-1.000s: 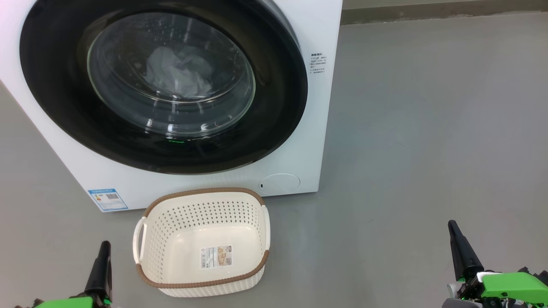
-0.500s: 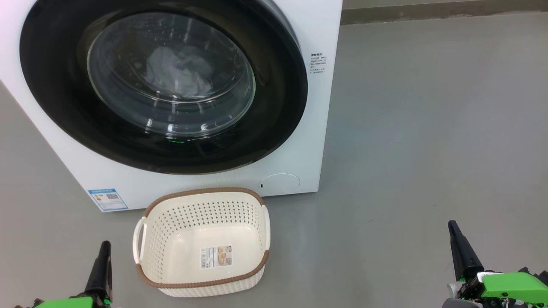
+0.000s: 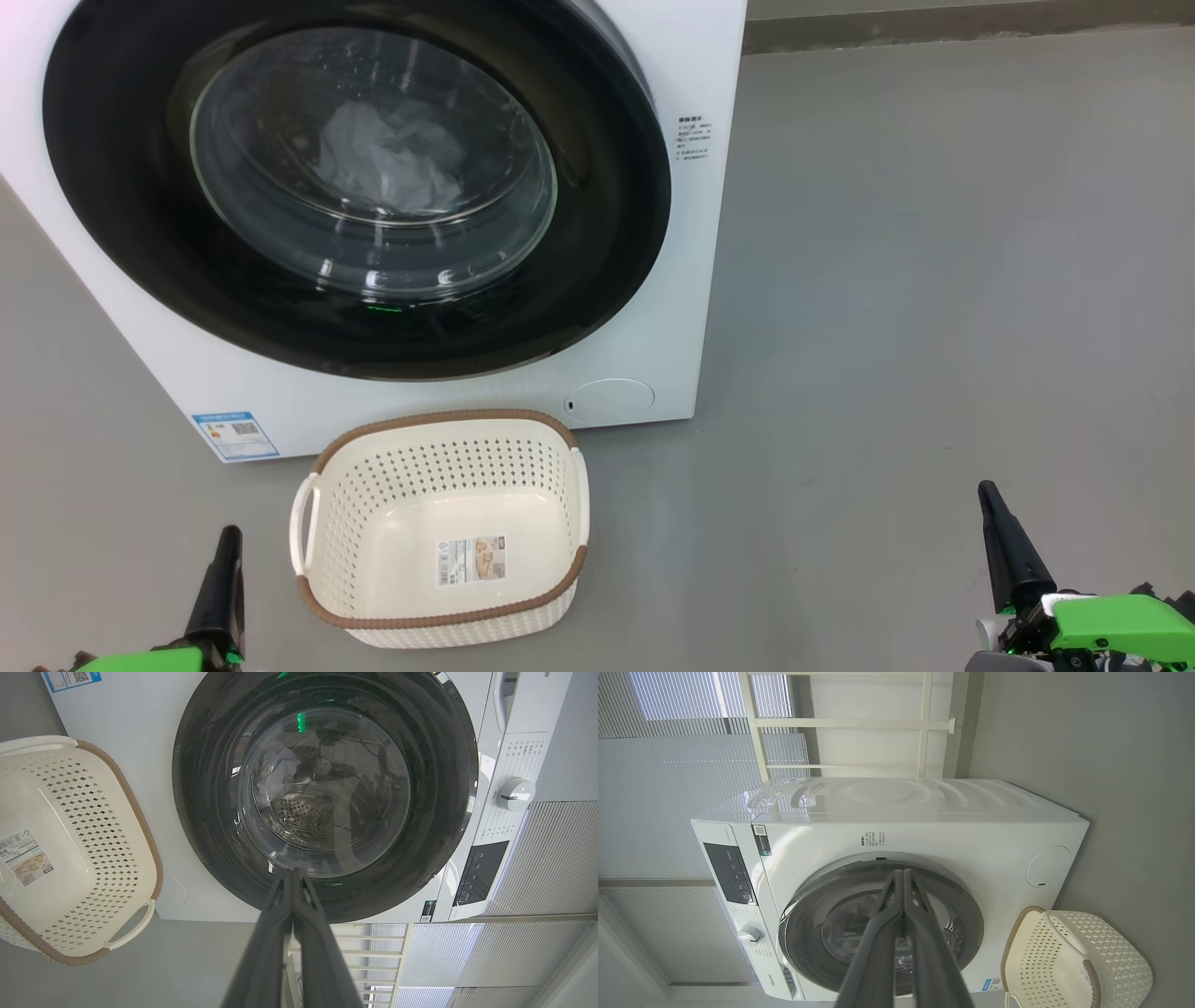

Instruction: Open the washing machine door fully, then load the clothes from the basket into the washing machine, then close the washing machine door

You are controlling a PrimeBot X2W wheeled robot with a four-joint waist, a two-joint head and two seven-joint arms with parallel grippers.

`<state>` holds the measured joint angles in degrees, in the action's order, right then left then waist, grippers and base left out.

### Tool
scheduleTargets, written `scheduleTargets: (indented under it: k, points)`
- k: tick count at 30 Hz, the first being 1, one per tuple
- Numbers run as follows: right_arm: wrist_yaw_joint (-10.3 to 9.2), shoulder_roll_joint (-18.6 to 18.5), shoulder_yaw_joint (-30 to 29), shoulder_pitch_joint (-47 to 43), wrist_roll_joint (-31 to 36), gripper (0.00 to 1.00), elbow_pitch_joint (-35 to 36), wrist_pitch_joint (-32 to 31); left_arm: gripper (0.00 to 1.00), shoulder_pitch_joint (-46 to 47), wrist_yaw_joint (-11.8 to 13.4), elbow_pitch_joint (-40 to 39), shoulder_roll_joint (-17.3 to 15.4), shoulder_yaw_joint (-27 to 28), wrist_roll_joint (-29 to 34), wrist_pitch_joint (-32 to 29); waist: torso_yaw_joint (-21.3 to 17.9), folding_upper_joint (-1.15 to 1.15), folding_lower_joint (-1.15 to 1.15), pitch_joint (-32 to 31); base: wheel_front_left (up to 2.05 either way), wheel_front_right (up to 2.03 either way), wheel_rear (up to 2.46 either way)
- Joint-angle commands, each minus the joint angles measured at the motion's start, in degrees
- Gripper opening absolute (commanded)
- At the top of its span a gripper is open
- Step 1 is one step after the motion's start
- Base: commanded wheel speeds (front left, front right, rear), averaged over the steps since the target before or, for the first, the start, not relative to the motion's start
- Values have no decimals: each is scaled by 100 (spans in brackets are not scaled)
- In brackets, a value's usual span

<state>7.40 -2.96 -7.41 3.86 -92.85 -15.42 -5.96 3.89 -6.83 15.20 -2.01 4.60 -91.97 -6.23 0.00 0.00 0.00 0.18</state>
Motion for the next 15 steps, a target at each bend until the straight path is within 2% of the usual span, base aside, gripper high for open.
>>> scheduleTargets:
  k: [1, 15]
  points:
    - [9, -20, 123, 229, 40, 0, 141, -25, 0, 230, -66, -115, -89, 196, -16, -28, 0, 0, 0, 0, 0, 0, 0]
    - [9, -14, 116, 229, 47, 0, 141, -31, 0, 230, -66, -115, -89, 197, -16, -29, 0, 0, 0, 0, 0, 0, 0]
